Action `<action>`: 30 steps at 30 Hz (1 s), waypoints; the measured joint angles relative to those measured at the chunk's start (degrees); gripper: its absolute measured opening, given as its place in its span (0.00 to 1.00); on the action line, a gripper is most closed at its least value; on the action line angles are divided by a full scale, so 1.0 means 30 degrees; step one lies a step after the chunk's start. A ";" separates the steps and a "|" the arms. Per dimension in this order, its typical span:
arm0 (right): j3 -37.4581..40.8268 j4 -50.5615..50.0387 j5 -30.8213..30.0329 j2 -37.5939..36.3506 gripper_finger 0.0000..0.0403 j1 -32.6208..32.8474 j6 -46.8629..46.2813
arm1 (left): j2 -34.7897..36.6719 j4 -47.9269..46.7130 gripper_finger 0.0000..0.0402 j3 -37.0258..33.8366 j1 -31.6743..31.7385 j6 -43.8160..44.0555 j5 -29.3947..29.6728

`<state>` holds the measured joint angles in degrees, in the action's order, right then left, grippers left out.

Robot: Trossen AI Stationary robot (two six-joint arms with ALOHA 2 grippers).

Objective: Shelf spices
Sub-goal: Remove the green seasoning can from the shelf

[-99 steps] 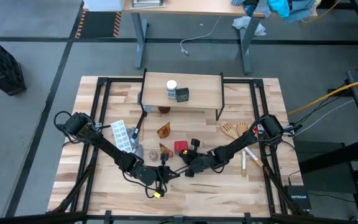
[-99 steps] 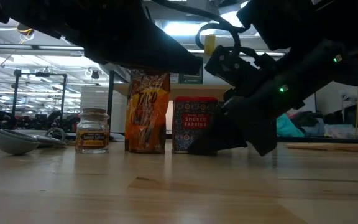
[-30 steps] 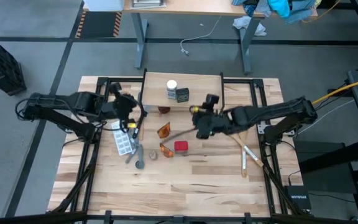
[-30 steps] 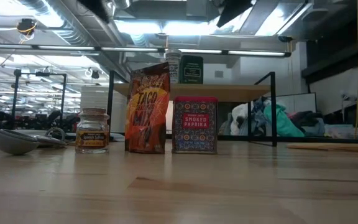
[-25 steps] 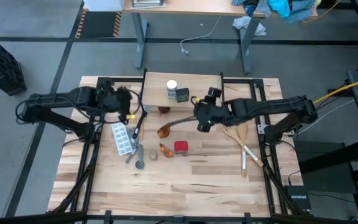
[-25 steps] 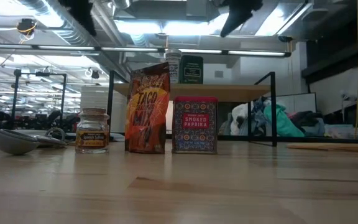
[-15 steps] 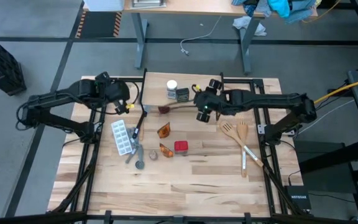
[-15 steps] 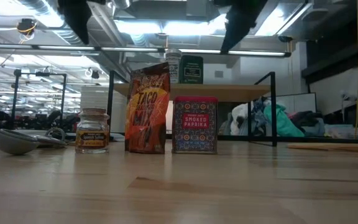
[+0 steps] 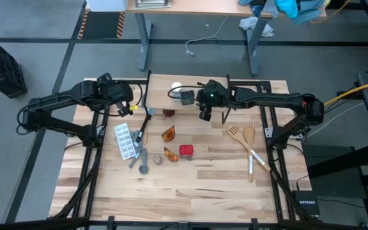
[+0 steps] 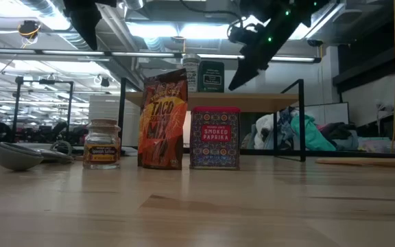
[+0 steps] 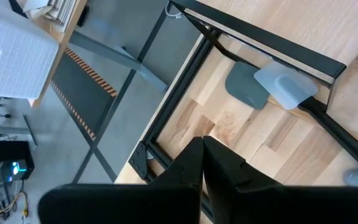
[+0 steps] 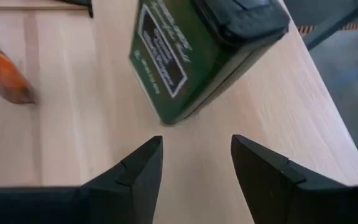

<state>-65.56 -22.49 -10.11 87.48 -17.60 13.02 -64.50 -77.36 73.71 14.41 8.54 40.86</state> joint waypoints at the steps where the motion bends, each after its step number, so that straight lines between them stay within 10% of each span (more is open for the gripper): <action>1: 0.0202 0.0385 0.0219 0.0000 0.49 -0.0211 0.0185 | 0.0003 0.0000 0.01 0.0000 0.0000 0.0000 0.0000; 17: 0.1611 0.5603 0.6723 0.0007 0.49 -0.2380 0.0772 | -0.0004 0.0007 0.01 0.0000 -0.0022 0.0212 0.0000; 30: 0.1667 0.8003 0.8263 0.1815 0.49 -0.2521 0.0780 | -0.0004 0.0029 0.01 0.0000 -0.0022 0.0240 0.0000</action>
<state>-60.55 1.52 14.68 92.93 -25.17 15.35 -64.51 -77.28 73.71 14.35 9.26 40.86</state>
